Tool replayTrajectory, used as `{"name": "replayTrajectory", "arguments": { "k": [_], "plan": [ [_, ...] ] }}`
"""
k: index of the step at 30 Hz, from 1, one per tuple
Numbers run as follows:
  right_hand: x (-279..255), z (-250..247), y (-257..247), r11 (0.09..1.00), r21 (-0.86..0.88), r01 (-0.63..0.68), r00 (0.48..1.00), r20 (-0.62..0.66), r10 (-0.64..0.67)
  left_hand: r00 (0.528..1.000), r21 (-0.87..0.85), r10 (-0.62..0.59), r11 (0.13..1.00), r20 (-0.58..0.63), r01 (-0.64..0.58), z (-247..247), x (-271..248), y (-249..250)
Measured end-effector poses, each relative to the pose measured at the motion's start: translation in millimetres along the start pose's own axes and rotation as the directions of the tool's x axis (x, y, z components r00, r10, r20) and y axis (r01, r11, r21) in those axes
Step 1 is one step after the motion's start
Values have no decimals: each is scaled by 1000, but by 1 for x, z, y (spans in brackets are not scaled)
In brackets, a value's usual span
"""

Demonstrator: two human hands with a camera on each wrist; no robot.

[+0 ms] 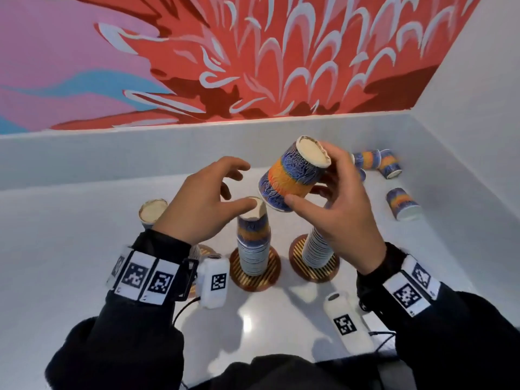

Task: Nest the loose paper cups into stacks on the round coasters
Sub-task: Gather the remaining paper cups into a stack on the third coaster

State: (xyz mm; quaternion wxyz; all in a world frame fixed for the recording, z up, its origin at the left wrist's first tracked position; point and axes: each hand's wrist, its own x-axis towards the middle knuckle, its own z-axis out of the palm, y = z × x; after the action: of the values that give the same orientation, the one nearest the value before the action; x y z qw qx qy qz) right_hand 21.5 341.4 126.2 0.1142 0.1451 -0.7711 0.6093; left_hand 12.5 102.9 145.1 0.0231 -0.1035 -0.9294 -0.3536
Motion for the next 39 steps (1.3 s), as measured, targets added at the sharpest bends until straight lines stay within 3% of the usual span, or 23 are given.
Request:
{"name": "replayTrajectory", "arguments": {
  "k": [5, 11, 13, 19, 24, 29, 33, 39],
  "plan": [
    [-1, 29, 5, 993, -117, -29, 993, 107, 42, 973, -162, -25, 987, -231, -13, -13, 1, 1],
    [-8, 40, 18, 965, -246, -92, 964, 222, 148, 917, -297, -74, 953, -391, -50, -20, -3, 6],
    [-10, 36, 18, 963, -245, -115, 964, 208, 168, 912, -326, -72, 943, -403, -70, -21, -2, 10],
    [-3, -13, 1, 983, -183, -30, 998, 48, 39, 927, -430, 66, 872, -369, -233, -10, 14, 52],
    [14, -83, 2, 982, -184, 45, 985, -157, -74, 931, -522, 227, 777, -287, -351, 25, 33, 120],
    [25, -162, 38, 982, -179, -58, 943, -333, -5, 934, -613, 326, 711, -148, -345, 95, 54, 190],
    [27, -222, 95, 954, -196, -225, 899, -419, 126, 965, -659, 262, 727, 10, -190, 176, 91, 222],
    [36, -295, 183, 868, -249, -430, 828, -492, 269, 999, -517, -11, 855, 41, 31, 283, 190, 220]
  ]
}}
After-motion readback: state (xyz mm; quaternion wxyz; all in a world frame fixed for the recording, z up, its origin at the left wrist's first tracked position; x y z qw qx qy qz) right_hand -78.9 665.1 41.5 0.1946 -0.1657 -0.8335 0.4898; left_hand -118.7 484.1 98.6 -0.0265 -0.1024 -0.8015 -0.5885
